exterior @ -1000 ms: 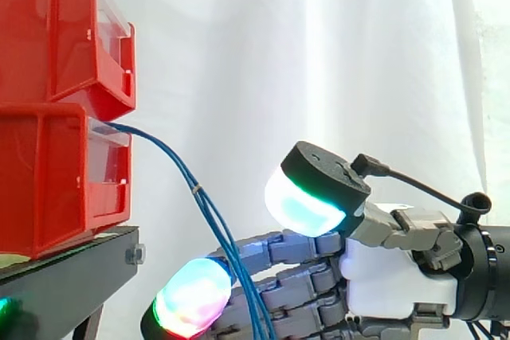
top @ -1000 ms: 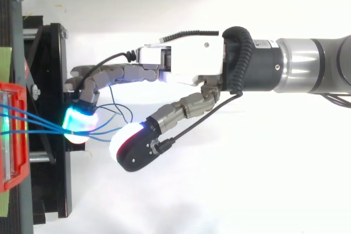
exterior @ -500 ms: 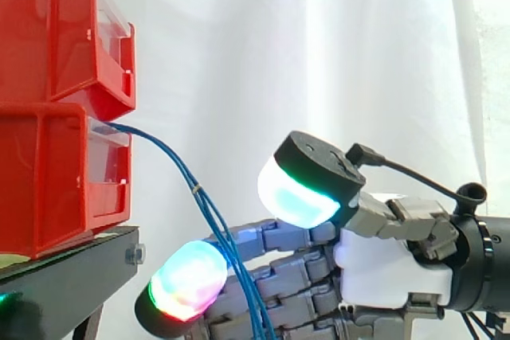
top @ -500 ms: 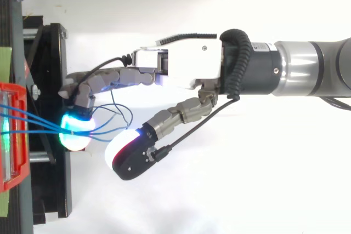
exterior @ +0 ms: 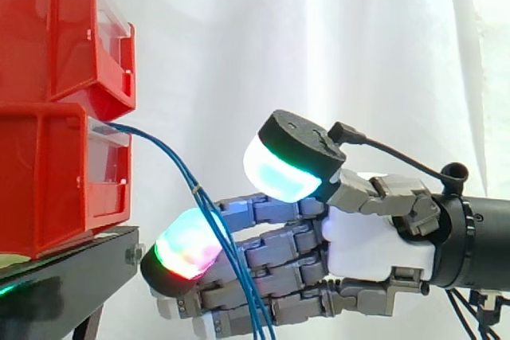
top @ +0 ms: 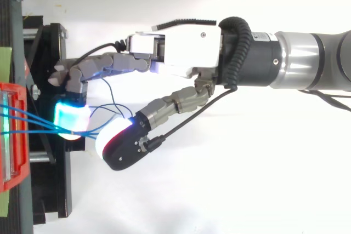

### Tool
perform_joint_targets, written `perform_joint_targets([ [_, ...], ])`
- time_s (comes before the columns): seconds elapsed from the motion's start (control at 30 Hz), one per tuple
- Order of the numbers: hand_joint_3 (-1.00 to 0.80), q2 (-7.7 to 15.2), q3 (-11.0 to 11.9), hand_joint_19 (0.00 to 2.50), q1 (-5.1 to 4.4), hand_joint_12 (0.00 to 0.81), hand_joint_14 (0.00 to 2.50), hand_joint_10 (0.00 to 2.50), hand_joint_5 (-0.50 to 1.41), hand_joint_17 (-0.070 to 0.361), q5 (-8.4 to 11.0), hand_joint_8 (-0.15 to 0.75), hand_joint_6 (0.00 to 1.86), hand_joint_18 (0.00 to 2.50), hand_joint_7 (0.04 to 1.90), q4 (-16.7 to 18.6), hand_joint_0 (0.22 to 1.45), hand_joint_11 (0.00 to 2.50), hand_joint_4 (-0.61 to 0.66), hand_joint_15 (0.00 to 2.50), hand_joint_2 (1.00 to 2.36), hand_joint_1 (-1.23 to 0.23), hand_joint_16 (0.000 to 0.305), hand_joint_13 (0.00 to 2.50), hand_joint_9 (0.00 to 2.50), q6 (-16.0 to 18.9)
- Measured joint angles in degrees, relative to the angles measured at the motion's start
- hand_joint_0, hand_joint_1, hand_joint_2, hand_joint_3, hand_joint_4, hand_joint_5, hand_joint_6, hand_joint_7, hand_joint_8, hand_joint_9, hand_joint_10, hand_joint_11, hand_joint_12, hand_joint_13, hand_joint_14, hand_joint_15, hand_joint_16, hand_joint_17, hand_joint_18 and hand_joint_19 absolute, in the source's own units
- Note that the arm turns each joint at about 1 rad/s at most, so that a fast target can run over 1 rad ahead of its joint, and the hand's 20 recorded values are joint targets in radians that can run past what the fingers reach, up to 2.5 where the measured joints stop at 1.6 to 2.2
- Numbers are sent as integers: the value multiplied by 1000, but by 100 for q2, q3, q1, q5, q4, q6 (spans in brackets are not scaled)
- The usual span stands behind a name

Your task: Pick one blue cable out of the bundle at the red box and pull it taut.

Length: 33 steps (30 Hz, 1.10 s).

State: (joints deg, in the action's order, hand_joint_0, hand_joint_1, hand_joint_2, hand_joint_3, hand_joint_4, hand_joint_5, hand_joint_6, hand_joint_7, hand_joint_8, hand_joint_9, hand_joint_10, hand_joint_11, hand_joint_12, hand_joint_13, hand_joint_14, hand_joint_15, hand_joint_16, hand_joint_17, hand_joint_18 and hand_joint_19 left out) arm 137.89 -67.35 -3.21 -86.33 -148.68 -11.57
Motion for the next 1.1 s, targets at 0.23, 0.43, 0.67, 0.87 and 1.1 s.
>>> perform_joint_targets([
  [0.23, -440, 0, 67, 145, 1, 330, 0, 0, -121, 113, 2, 287, 533, 99, 1079, -19, 578, 0, 242, 35, 1004, -682, 50, 209, 311, -33],
  [0.43, -500, -2, 87, 127, -11, 343, 0, 0, -109, 117, 2, 304, 500, 150, 1134, -27, 541, 0, 274, 19, 1000, -695, 52, 248, 350, -52],
  [0.67, -500, -3, 89, 127, -58, 355, 0, 0, -104, 123, 57, 323, 501, 164, 1112, -40, 501, 0, 290, 18, 1000, -646, 55, 257, 376, -127],
  [0.87, -449, -1, 93, 143, -144, 339, 0, 0, -104, 114, 295, 314, 578, 201, 1066, 44, 564, 0, 187, 33, 1005, -680, 51, 305, 414, -170],
  [1.1, -254, -4, 102, 164, -269, 334, 1, 0, -180, 113, 614, 302, 835, 248, 675, 232, 618, 0, 136, 56, 1016, -703, 50, 350, 414, -10],
])
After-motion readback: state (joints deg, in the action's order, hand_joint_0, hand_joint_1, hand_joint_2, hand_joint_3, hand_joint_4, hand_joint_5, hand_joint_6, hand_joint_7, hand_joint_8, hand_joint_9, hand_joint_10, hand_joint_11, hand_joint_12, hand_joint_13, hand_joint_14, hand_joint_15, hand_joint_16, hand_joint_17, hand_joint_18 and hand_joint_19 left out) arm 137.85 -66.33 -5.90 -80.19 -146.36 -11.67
